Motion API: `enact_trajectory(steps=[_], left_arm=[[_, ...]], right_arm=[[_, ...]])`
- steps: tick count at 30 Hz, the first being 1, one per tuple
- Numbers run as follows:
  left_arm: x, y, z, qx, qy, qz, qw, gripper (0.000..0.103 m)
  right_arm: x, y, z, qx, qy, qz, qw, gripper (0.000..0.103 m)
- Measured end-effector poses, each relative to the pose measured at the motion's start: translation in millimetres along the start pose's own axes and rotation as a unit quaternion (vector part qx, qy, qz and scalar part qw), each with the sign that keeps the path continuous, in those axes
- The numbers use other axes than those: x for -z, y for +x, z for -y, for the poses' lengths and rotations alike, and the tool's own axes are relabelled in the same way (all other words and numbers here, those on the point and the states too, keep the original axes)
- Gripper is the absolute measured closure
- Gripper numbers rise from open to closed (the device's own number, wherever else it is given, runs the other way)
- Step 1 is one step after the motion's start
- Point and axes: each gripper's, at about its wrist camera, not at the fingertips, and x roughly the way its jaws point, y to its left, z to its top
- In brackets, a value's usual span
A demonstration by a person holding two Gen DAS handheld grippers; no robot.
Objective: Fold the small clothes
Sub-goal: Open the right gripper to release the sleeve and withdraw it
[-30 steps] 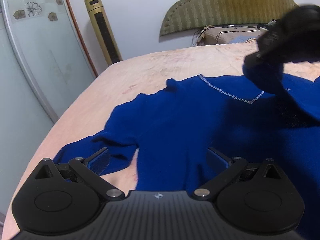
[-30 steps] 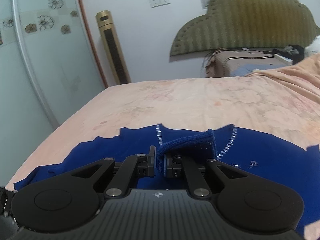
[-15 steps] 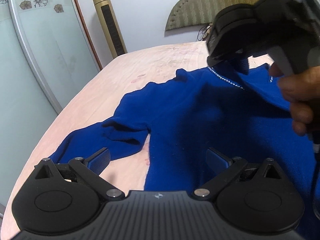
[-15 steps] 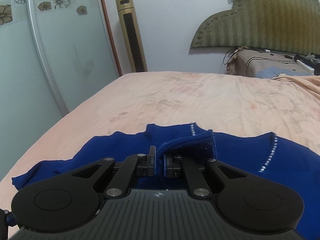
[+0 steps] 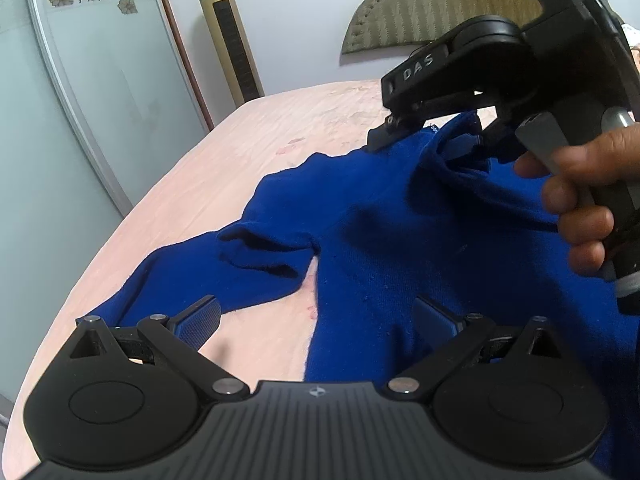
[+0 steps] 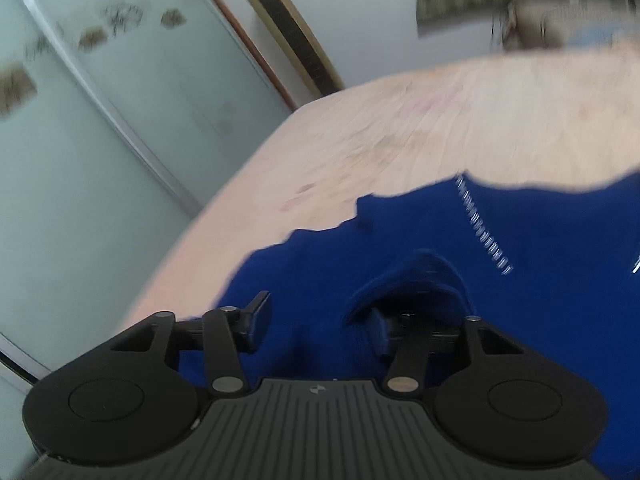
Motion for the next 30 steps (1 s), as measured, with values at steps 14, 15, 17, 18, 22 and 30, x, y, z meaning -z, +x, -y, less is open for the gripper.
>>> enact_trajectory(steps=[14, 15, 17, 18, 22, 30], left_arm=[[2, -1, -2, -0.005, -0.002, -0.005, 1.0, 0.0], [2, -2, -2, -0.005, -0.003, -0.005, 1.0, 0.0], [3, -1, -3, -0.005, -0.002, -0.007, 1.0, 0.0], [3, -1, -4, -0.006, -0.002, -0.008, 1.0, 0.0], [4, -1, -7, -0.006, -0.009, -0.01, 0.9999, 0.0], [5, -3, -5, -0.005, -0.004, -0.01, 0.9999, 0.0]], right_arm=[[11, 32, -73, 0.108, -0.259, -0.078, 0.957, 0.028], [7, 32, -71, 0.101, -0.241, -0.08, 0.962, 0.028], [2, 31, -72, 0.103, -0.241, -0.086, 0.961, 0.028], [1, 30, -73, 0.107, -0.253, -0.088, 0.958, 0.028], [-1, 23, -76, 0.117, -0.271, -0.085, 0.952, 0.026], [28, 33, -118, 0.174, -0.52, -0.126, 0.827, 0.002]])
